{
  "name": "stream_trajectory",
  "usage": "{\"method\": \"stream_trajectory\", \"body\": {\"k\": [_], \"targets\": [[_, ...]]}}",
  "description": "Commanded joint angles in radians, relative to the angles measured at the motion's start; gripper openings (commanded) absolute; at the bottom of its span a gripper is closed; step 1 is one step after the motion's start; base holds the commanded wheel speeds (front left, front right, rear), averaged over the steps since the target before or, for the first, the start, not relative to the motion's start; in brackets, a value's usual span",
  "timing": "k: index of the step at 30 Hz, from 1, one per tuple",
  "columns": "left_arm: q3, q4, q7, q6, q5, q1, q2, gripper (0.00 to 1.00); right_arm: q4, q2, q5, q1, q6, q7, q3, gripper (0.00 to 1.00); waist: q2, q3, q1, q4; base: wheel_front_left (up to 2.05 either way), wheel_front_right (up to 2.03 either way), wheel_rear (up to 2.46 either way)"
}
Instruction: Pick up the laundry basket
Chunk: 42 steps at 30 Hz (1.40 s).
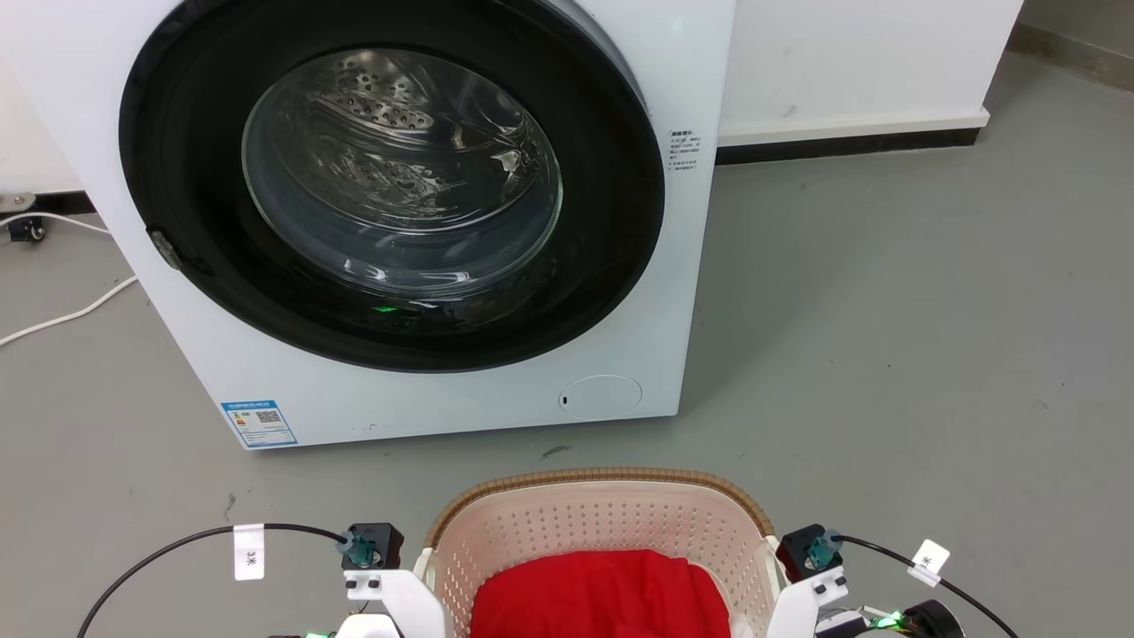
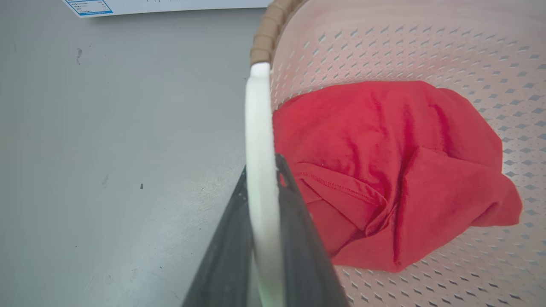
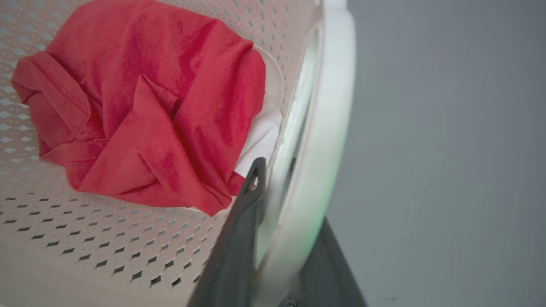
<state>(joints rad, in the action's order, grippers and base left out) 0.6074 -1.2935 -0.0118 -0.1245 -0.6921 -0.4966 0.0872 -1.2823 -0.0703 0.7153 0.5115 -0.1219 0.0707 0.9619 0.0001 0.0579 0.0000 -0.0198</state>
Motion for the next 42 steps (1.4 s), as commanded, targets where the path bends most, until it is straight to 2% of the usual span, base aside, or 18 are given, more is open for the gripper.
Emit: {"method": "stream_trajectory", "body": {"k": [1, 42], "targets": [[0.006, 0.013, -0.014, -0.010, -0.006, -0.012, -0.012, 0.00, 0.008, 0.017, 0.002, 0.005, -0.016, -0.003, 0.017, 0.00, -0.0001, 0.000, 0.0000, 0.001, 0.00, 0.00, 0.00], [0.059, 0.011, -0.022, -0.010, -0.064, -0.001, -0.002, 0.00, 0.001, 0.013, 0.093, 0.008, -0.016, -0.015, 0.105, 0.00, -0.0001, 0.004, 0.0000, 0.000, 0.00, 0.00, 0.00]]}}
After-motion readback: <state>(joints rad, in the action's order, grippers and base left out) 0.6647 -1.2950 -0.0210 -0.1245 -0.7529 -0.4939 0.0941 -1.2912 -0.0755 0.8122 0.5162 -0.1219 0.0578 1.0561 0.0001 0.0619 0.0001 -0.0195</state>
